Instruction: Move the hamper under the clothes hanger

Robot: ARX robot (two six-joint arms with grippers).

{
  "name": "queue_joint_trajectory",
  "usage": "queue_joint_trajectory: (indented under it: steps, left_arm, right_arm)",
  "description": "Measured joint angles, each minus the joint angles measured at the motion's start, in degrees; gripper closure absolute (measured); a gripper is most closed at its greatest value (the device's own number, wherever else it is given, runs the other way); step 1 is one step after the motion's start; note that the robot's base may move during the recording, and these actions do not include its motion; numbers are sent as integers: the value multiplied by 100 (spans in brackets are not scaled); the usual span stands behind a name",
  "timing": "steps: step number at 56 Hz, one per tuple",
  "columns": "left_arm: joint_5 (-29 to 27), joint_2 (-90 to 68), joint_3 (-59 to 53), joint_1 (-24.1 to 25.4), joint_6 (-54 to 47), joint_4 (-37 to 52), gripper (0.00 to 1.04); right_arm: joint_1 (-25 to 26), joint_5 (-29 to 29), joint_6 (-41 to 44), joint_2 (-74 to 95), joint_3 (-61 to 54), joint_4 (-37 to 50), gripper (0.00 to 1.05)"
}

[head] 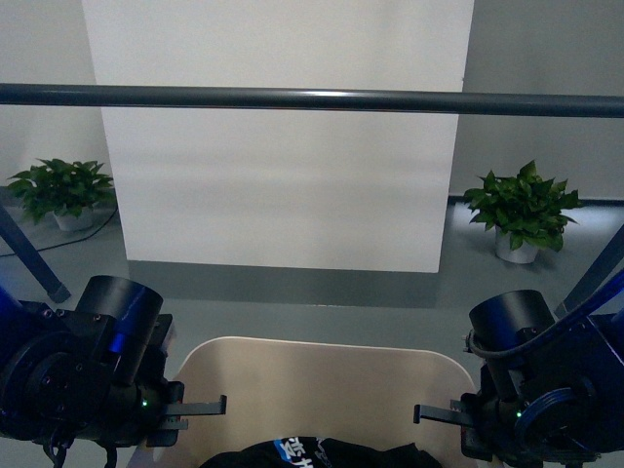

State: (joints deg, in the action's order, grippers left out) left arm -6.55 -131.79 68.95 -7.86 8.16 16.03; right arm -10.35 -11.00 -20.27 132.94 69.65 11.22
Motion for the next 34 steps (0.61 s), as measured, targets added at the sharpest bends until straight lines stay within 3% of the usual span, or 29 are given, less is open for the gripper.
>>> queue_joint_trajectory:
  steps: [34]
  left_arm:
    - [-105, -380, 221, -63, 61, -109, 101]
  right_arm:
    - [-83, -50, 63, 540, 275, -17, 102]
